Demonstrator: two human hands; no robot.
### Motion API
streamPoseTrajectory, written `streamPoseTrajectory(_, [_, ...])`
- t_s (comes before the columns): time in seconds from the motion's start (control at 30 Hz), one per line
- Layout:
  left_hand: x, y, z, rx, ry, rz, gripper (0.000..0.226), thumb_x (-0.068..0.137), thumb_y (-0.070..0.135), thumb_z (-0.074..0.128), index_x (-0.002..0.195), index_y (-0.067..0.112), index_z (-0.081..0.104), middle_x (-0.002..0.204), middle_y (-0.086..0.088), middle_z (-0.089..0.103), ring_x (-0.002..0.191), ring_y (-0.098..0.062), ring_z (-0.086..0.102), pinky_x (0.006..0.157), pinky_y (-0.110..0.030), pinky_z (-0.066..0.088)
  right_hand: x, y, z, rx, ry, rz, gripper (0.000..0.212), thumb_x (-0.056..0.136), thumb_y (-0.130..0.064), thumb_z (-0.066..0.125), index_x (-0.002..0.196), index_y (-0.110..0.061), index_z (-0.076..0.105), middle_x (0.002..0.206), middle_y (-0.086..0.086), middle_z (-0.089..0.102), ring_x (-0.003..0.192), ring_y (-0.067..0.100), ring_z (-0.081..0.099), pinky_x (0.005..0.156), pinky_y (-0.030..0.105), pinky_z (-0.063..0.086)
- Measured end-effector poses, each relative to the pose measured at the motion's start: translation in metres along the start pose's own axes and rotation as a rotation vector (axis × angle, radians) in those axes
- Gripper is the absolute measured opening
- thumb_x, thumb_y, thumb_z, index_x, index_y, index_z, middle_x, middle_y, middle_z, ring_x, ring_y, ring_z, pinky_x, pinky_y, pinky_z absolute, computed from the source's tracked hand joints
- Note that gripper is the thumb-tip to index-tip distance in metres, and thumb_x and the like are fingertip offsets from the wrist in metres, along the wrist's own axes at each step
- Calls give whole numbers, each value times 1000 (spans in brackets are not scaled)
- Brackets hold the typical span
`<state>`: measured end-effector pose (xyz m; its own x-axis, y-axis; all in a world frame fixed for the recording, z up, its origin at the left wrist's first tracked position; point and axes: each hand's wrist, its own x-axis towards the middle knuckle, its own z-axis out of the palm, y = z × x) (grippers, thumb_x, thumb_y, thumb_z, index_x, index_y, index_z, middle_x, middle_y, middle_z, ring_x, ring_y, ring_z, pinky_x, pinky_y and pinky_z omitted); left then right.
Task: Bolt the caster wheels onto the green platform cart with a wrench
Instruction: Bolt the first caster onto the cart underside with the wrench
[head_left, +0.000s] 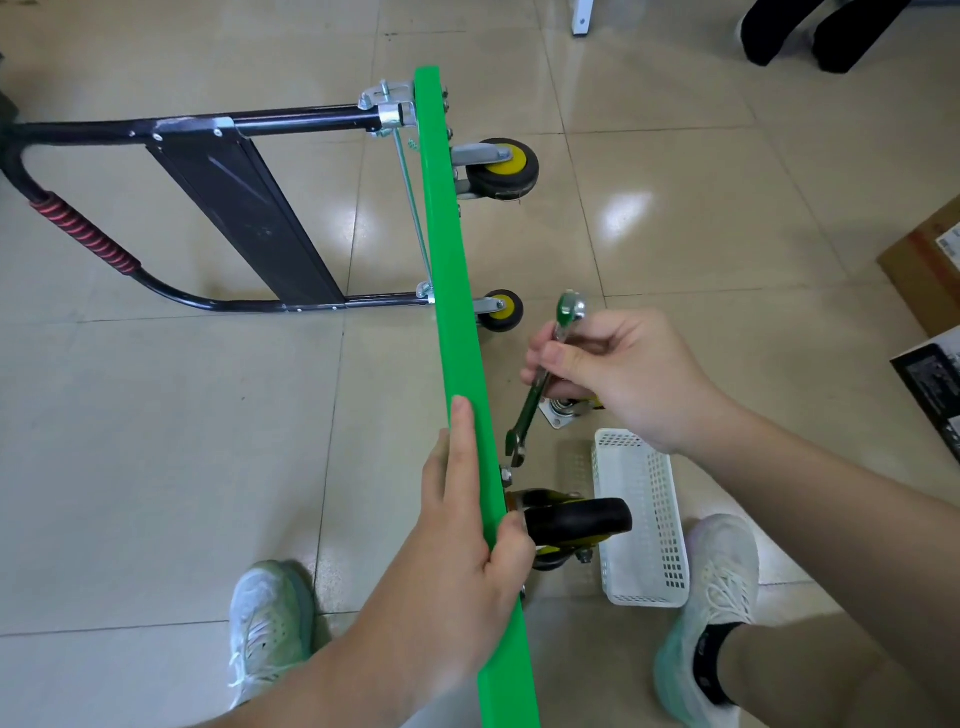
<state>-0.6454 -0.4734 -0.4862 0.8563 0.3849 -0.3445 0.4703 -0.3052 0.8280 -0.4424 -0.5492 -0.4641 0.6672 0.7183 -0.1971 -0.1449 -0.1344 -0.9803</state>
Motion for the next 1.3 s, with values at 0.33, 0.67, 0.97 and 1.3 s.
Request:
streamPoseTrajectory(0.33, [0,-1,0,9,13,9,93,103,39,45,146,58,-35,165,27,-5,110,37,34,84,10,26,35,25,15,-108,-63,172,16,95,-9,65,80,-11,71,74,7,73,69,18,72,65,26,61])
streamPoseTrajectory(0.67, [1,0,0,10,14,26,94,105,30,47,149,50,-33,165,24,-5,115,42,23,84,10,25,46,40,28,-135,-140,311,19,97,-12,63,105,3,72,101,20,74,84,27,72,81,43,62])
streamPoseTrajectory(0.97, [-1,4,-2,-5,7,14,92,104,33,44,147,52,-35,152,30,7,107,23,46,81,4,34,19,29,23,-33,-141,198,15,95,-4,63,85,-13,72,75,-4,76,73,7,73,67,20,58])
streamPoseTrajectory(1.3, [-1,8,1,-16,31,1,90,106,25,46,156,43,-27,154,18,17,92,33,45,74,7,33,-21,32,20,-72,-23,86,18,89,-8,72,87,-25,74,84,-4,77,89,9,74,78,27,59])
